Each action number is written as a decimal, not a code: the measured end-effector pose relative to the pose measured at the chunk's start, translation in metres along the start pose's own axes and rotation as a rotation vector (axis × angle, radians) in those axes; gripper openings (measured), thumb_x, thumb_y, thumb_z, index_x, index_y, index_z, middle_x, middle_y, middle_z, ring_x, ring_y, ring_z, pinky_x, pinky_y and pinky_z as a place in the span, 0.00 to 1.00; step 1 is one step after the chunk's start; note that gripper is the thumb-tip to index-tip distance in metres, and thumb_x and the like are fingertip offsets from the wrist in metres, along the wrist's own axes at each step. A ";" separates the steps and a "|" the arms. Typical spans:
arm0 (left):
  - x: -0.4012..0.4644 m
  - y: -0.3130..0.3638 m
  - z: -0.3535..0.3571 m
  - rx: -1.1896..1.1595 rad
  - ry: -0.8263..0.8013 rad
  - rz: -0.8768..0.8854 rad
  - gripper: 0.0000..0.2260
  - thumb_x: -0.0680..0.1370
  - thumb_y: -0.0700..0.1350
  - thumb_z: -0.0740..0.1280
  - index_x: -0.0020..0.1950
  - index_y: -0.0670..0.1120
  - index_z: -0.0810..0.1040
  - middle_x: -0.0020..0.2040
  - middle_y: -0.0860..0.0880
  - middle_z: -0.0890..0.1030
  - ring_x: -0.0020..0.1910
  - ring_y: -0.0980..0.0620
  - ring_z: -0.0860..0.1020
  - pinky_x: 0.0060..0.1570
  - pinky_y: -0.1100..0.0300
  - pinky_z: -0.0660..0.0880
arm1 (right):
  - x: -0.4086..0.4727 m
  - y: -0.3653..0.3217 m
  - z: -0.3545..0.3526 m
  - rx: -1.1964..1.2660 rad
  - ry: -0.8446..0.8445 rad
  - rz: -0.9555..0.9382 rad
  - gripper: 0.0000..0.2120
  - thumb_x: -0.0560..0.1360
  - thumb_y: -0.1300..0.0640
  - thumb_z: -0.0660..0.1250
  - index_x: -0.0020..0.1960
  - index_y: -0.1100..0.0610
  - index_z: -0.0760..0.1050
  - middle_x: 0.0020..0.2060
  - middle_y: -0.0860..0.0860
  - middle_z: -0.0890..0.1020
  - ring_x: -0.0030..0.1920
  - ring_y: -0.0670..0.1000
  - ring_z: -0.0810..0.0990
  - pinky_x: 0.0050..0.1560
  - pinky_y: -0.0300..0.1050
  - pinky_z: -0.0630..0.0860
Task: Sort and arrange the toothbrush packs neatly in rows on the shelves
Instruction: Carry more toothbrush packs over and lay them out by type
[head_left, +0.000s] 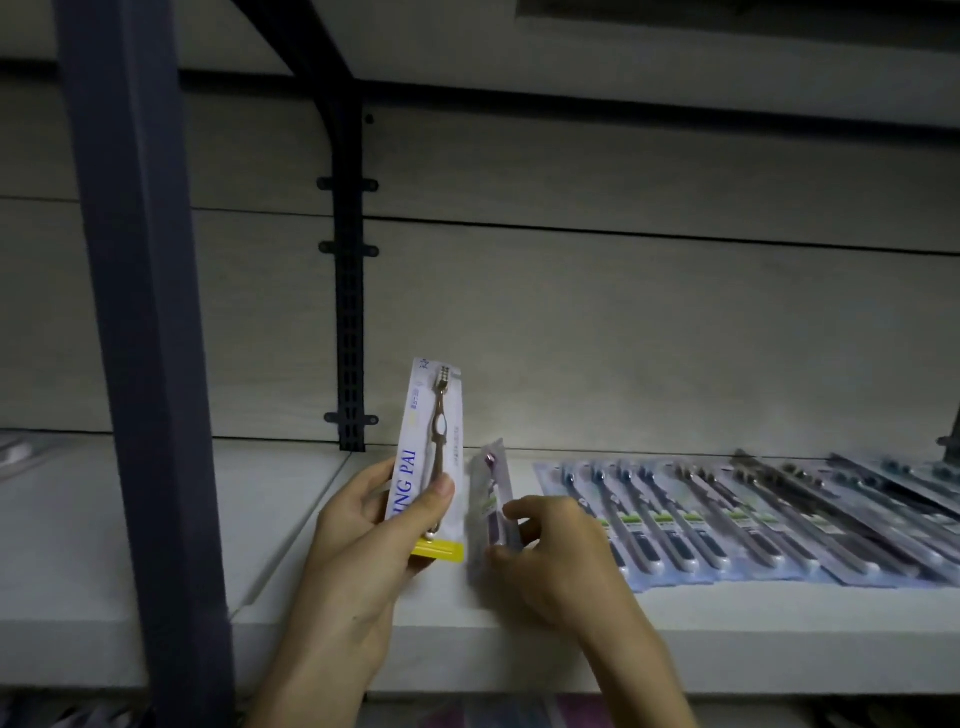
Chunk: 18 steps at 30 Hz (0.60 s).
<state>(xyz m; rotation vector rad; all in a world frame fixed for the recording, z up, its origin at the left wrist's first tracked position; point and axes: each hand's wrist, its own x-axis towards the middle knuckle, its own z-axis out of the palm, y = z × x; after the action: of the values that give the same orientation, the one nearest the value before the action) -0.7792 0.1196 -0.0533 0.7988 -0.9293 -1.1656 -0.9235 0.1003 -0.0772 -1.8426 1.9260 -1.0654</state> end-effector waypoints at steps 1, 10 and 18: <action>0.002 0.001 0.000 0.001 -0.005 -0.004 0.10 0.71 0.38 0.72 0.50 0.46 0.80 0.37 0.50 0.84 0.31 0.58 0.80 0.38 0.57 0.77 | 0.002 0.001 0.000 -0.014 0.007 0.001 0.22 0.71 0.49 0.69 0.65 0.49 0.74 0.51 0.47 0.81 0.50 0.48 0.78 0.50 0.39 0.74; 0.020 0.003 -0.005 0.012 -0.062 -0.038 0.10 0.70 0.39 0.73 0.51 0.46 0.80 0.36 0.50 0.83 0.30 0.58 0.78 0.34 0.60 0.76 | 0.003 0.000 0.007 -0.140 0.117 -0.026 0.25 0.70 0.42 0.68 0.66 0.45 0.72 0.56 0.47 0.80 0.59 0.52 0.75 0.57 0.44 0.72; 0.019 -0.009 0.010 -0.001 -0.137 -0.116 0.05 0.73 0.42 0.70 0.48 0.43 0.82 0.34 0.49 0.82 0.32 0.53 0.78 0.30 0.61 0.77 | -0.017 0.012 -0.027 -0.122 0.383 -0.104 0.16 0.70 0.48 0.72 0.56 0.50 0.80 0.46 0.46 0.83 0.48 0.51 0.79 0.49 0.45 0.74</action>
<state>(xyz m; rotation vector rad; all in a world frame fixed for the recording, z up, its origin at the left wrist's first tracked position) -0.7890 0.0990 -0.0541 0.7879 -1.0059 -1.3353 -0.9475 0.1236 -0.0713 -1.9336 2.1628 -1.4548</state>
